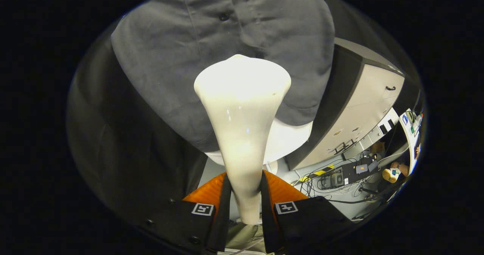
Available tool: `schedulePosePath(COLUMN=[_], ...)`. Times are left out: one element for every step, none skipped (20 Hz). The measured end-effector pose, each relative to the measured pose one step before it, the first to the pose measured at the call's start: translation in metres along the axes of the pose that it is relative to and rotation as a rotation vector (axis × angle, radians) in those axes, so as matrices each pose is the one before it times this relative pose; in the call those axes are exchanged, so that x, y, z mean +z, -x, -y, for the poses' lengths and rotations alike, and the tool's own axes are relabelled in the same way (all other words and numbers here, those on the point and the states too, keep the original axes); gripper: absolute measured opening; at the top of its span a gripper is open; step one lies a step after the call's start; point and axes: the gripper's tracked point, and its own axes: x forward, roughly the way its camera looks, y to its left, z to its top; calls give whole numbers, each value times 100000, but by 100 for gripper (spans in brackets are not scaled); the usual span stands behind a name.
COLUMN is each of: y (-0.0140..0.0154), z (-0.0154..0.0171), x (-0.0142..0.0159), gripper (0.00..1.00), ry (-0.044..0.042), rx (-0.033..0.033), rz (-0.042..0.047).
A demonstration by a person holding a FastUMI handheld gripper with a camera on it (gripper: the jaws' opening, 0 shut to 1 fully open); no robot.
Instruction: Iron the clothes twice with a garment steamer, once on the left side and once on the right side.
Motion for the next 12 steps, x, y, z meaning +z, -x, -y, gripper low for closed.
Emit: schedulePosePath(y=[882, 918, 856, 845, 644, 477, 607, 618, 610, 444, 445, 445], z=[413, 456, 363, 526, 441, 540, 445, 706, 606, 749, 846, 645], x=[426, 490, 458, 535, 481, 533, 703, 642, 860, 958, 976, 1052], gripper=[45, 45, 45, 45, 45, 45, 45, 45, 45, 45, 45, 45], ry=[-832, -870, -844, -930, -886, -807, -893, -636, -590, -636, -760, -803], rx=[-386, -502, -518, -390, -299, -296, -217, -15, 96, 25, -42, 29], rz=[1477, 1646, 1663, 1665, 1690, 1694, 1682, 1374, 1482, 1477, 1455, 1579])
